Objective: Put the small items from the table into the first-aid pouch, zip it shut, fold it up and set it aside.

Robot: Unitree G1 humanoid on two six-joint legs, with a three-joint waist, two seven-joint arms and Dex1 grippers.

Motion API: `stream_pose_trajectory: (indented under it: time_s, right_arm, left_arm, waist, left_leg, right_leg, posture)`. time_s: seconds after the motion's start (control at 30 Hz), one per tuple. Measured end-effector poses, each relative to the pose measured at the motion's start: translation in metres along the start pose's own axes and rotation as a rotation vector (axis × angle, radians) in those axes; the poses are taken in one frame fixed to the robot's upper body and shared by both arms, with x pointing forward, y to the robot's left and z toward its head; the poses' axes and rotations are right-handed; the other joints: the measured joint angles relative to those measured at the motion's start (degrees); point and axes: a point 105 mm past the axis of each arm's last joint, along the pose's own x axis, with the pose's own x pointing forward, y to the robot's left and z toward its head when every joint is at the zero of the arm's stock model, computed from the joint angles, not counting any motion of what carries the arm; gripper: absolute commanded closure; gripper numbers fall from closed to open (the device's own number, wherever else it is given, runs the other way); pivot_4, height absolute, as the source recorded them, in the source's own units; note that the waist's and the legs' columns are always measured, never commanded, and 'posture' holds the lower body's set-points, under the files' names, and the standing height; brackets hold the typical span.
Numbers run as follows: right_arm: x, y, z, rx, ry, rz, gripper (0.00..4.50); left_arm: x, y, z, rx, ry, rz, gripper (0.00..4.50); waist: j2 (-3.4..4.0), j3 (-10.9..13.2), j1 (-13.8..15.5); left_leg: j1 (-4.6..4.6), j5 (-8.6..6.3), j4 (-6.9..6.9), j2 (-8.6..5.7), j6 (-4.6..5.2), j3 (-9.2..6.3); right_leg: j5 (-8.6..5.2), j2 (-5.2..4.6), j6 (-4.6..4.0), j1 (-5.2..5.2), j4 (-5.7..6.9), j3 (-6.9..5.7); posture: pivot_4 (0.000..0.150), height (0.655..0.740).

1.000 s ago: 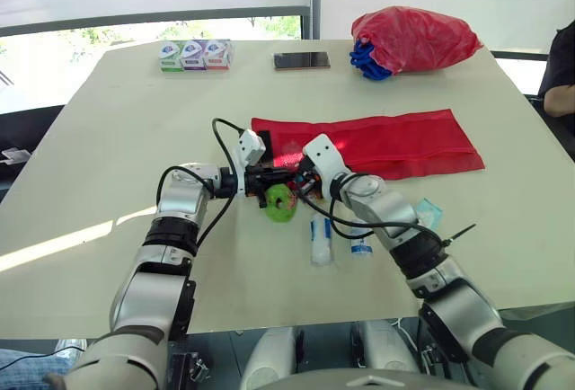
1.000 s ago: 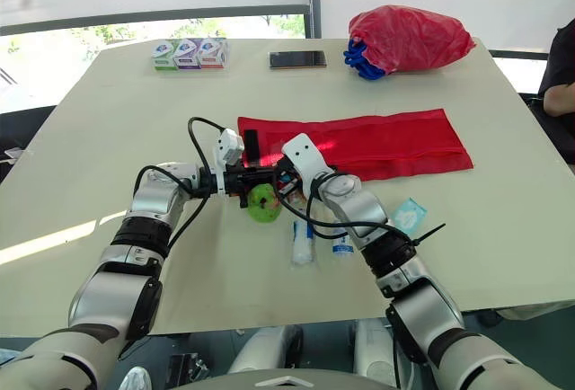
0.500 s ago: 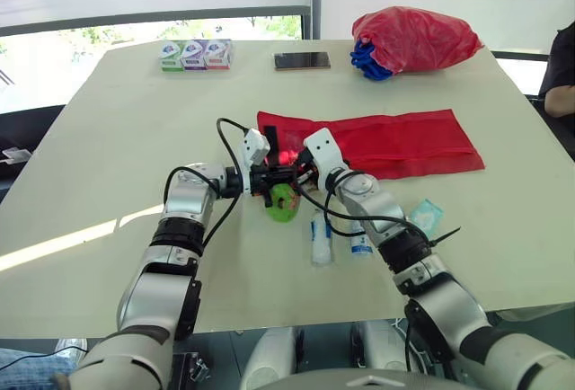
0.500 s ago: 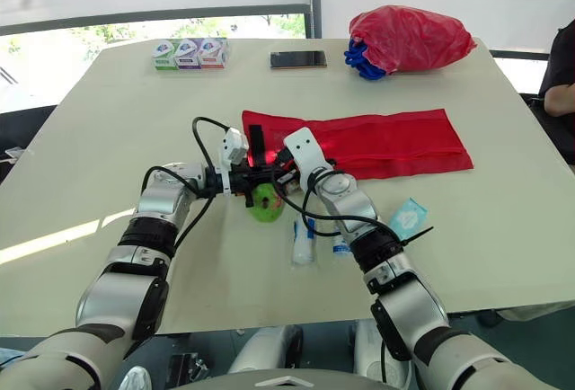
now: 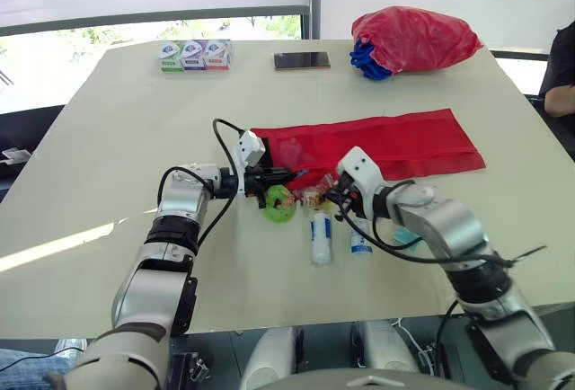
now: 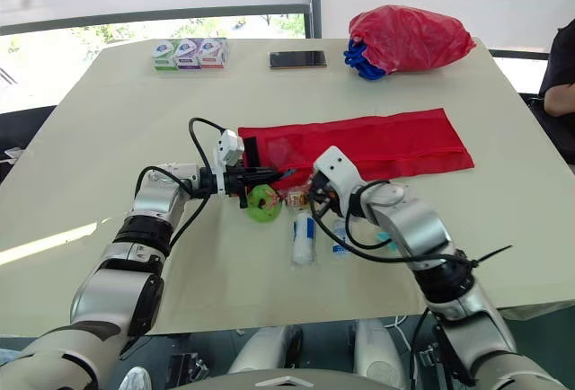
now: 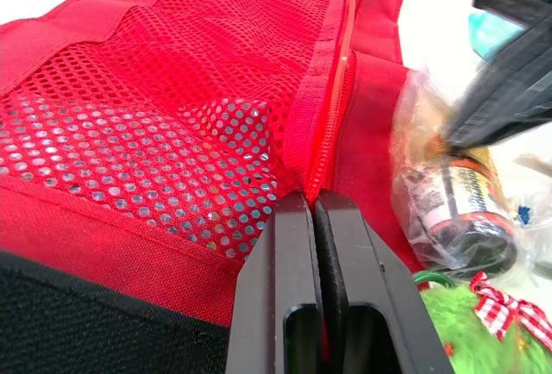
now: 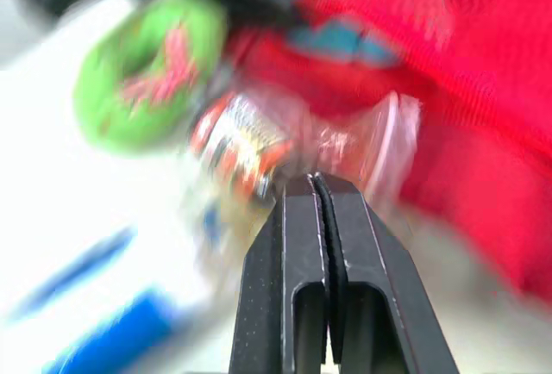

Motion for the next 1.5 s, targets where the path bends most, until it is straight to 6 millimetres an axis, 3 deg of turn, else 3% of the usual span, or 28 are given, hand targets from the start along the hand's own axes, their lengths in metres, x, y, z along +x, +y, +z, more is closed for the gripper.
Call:
stream_pose_trajectory:
  time_s: [0.13,0.23,0.3,0.53,0.57,0.63,0.83,0.9,0.93,1.0,1.03,1.07,1.13,1.2,1.37,1.5]
  right_arm:
    - [-0.012,0.004,0.013,-0.023,-0.090,0.007,4.46]
    - [-0.043,-0.005,0.034,-0.080,-0.285,-0.071,4.46]
    - [-0.061,-0.007,0.038,-0.078,-0.383,-0.093,4.46]
    - [-0.116,-0.007,0.024,-0.087,-0.501,-0.105,4.46]
    - [-0.125,-0.006,0.022,-0.101,-0.509,-0.099,4.07]
    - [-0.134,-0.003,0.022,-0.108,-0.523,-0.097,3.76]
    - [-0.155,-0.007,0.002,-0.075,-0.481,-0.158,1.30]
    - [-0.163,-0.011,-0.007,-0.069,-0.442,-0.197,0.87]
    - [-0.165,-0.011,-0.008,-0.071,-0.435,-0.204,0.19]
    - [-0.166,-0.010,-0.009,-0.074,-0.439,-0.206,0.00]
    - [-0.166,-0.010,-0.009,-0.071,-0.439,-0.205,0.00]
    - [-0.167,-0.010,-0.008,-0.070,-0.444,-0.206,0.00]
    - [-0.167,-0.010,-0.007,-0.071,-0.450,-0.211,0.00]
    - [-0.167,-0.007,-0.003,-0.078,-0.464,-0.210,0.00]
    - [-0.169,-0.009,-0.001,-0.073,-0.465,-0.237,0.00]
    - [-0.172,-0.009,0.000,-0.063,-0.473,-0.262,0.00]
  left_arm:
    - [-0.002,0.002,0.000,0.023,0.006,0.001,4.50]
    - [-0.011,0.005,-0.002,0.068,0.037,0.007,4.50]
    - [-0.019,0.008,-0.003,0.094,0.058,0.017,4.50]
    - [-0.053,0.029,-0.009,0.170,0.160,0.120,4.50]
    - [-0.056,0.034,-0.007,0.185,0.176,0.146,4.50]
    - [-0.061,0.040,-0.007,0.199,0.196,0.179,4.50]
    - [-0.064,0.047,-0.003,0.217,0.205,0.226,2.47]
    - [-0.062,0.044,0.001,0.206,0.202,0.178,2.04]
    - [-0.061,0.041,0.006,0.193,0.195,0.140,1.40]
    - [-0.057,0.035,0.024,0.184,0.172,0.048,0.90]
    - [-0.055,0.032,0.031,0.196,0.170,0.014,0.36]
    - [-0.050,0.030,0.043,0.227,0.163,-0.019,0.12]
    - [-0.040,0.028,0.054,0.254,0.143,-0.039,0.12]
    - [-0.013,0.020,0.069,0.298,0.103,-0.081,0.12]
    - [0.039,0.008,0.065,0.358,0.116,-0.078,0.12]
    - [0.056,0.004,0.058,0.418,0.156,-0.060,0.12]
  waist:
    - [-0.02,0.0,0.1]
    - [-0.11,0.0,0.3]
    - [-0.20,0.1,0.4]
    - [-0.23,0.1,0.3]
    - [-0.25,0.1,0.4]
    - [-0.27,0.1,0.4]
    - [-0.34,0.2,1.3]
    - [-0.41,0.2,1.5]
    - [-0.44,0.2,1.6]
    - [-0.47,0.2,1.5]
    - [-0.48,0.2,1.6]
    - [-0.49,0.2,1.6]
    - [-0.49,0.2,1.7]
    - [-0.49,0.2,1.9]
    - [-0.54,0.3,1.6]
    - [-0.55,0.3,1.4]
  left_leg:
    - [-0.03,0.00,0.01,0.01,-0.01,-0.02]
    - [-0.05,0.05,0.01,-0.01,-0.09,-0.02]
    - [-0.05,0.04,0.01,0.00,-0.08,-0.04]
    - [0.03,-0.04,0.03,0.03,0.08,0.02]
    - [0.02,-0.04,0.03,0.03,0.08,0.00]
    - [0.02,-0.05,0.03,0.03,0.09,0.00]
    - [0.00,-0.06,0.07,0.01,0.11,0.04]
    - [-0.02,-0.06,0.10,0.01,0.11,0.03]
    - [-0.03,-0.05,0.12,0.01,0.11,0.03]
    - [-0.03,-0.06,0.13,0.01,0.11,0.02]
    - [-0.04,-0.05,0.14,0.00,0.11,0.01]
    - [-0.03,-0.05,0.14,0.00,0.11,0.01]
    - [-0.03,-0.06,0.16,0.00,0.12,0.00]
    - [-0.03,-0.06,0.18,-0.02,0.12,0.00]
    - [-0.03,-0.06,0.18,0.00,0.12,0.02]
    - [-0.01,-0.06,0.17,0.04,0.12,0.05]
  right_leg:
    - [0.00,-0.01,0.00,-0.01,-0.02,-0.05]
    - [0.00,-0.04,0.01,0.00,-0.05,-0.05]
    - [0.00,-0.03,0.01,0.00,-0.05,-0.07]
    - [0.00,0.00,0.01,0.08,0.00,-0.08]
    - [-0.01,0.01,0.02,0.09,0.00,-0.11]
    - [-0.01,0.01,0.02,0.10,0.00,-0.12]
    - [-0.01,0.00,0.02,0.11,0.00,-0.10]
    - [-0.01,0.01,0.02,0.14,0.01,-0.12]
    - [-0.01,0.02,0.03,0.16,0.02,-0.13]
    - [-0.01,0.02,0.03,0.20,0.01,-0.16]
    - [-0.01,0.02,0.03,0.20,0.00,-0.17]
    - [-0.02,0.02,0.03,0.21,-0.01,-0.17]
    - [-0.01,0.01,0.03,0.23,-0.01,-0.17]
    - [-0.02,-0.01,0.03,0.25,-0.02,-0.17]
    - [-0.01,0.00,0.04,0.23,0.01,-0.13]
    - [-0.01,0.04,0.03,0.23,0.02,-0.10]
  posture:
    - [0.150,0.7400]
    - [0.150,0.7400]
    - [0.150,0.7400]
    - [0.150,0.7400]
    - [0.150,0.7400]
    - [0.150,0.7400]
    - [0.150,0.7400]
    - [0.150,0.7400]
    - [0.150,0.7400]
    - [0.150,0.7400]
    - [0.150,0.7400]
    - [0.150,0.7400]
    - [0.150,0.7400]
    - [0.150,0.7400]
    - [0.150,0.7400]
    - [0.150,0.7400]
